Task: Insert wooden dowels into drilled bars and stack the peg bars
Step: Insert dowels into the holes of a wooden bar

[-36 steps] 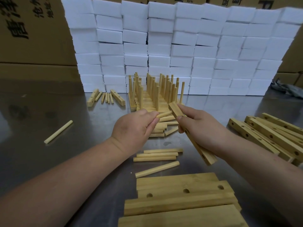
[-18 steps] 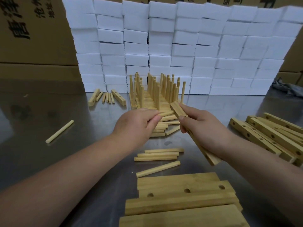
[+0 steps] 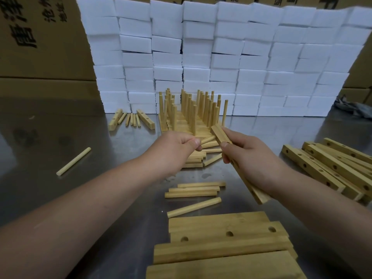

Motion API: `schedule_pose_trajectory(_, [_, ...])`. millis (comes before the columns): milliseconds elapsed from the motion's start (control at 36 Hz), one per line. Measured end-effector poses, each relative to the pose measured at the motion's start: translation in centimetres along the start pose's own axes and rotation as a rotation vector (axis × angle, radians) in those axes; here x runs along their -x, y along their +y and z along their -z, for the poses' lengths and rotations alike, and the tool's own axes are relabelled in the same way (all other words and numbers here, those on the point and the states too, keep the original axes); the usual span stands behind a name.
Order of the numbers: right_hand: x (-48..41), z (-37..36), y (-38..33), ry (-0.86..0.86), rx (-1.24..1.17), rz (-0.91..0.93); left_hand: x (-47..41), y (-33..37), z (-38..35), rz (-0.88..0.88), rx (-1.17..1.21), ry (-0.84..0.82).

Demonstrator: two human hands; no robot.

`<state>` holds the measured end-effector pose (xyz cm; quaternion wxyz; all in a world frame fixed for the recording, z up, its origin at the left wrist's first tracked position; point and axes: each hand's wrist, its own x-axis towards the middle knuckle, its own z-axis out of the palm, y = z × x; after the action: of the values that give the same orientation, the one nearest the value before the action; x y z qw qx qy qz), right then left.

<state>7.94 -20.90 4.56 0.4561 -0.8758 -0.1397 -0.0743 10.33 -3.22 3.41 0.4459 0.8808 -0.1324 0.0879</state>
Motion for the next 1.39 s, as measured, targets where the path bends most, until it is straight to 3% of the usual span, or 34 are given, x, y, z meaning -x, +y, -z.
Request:
schedule_pose_trajectory(139, [-0.3,0.3,-0.2,-0.001,0.049,0.016,-0.2,0.2,0.2,0.030,0.114,0.011])
schedule_pose_trajectory(528, [-0.9,0.1,-0.2,0.060,-0.031,-0.119,-1.1,0.0,1.7,0.009,0.215,0.417])
schedule_pose_trajectory(639, [-0.9,-0.7,0.4,0.097,-0.072,-0.192,-1.2,-0.1,1.6,-0.038,-0.029,0.471])
schedule_pose_trajectory(722, [-1.1,-0.8,0.8,0.133,-0.211,-0.303,-0.8,0.4,2.0,-0.210,-0.304,0.532])
schedule_pose_trajectory(778, [-1.2,-0.7,0.9,0.152,-0.309,-0.390,-0.4,1.1,2.0,-0.302,-0.371,0.386])
schedule_pose_trajectory(889, [-1.1,-1.1,1.1,0.151,-0.412,-0.487,0.2,1.9,1.5,-0.218,-0.455,-0.297])
schedule_pose_trajectory(944, [-1.2,-1.4,1.4,0.144,-0.410,-0.492,0.3,1.5,1.1,-0.172,-0.552,-0.503])
schedule_pose_trajectory(1167, [-1.4,-1.9,2.1,0.143,-0.425,-0.500,-0.1,0.6,1.0,-0.111,-0.657,-0.673])
schedule_pose_trajectory(1389, [-1.4,-2.0,2.5,0.145,-0.431,-0.511,0.1,0.8,0.8,-0.124,-0.708,-0.654])
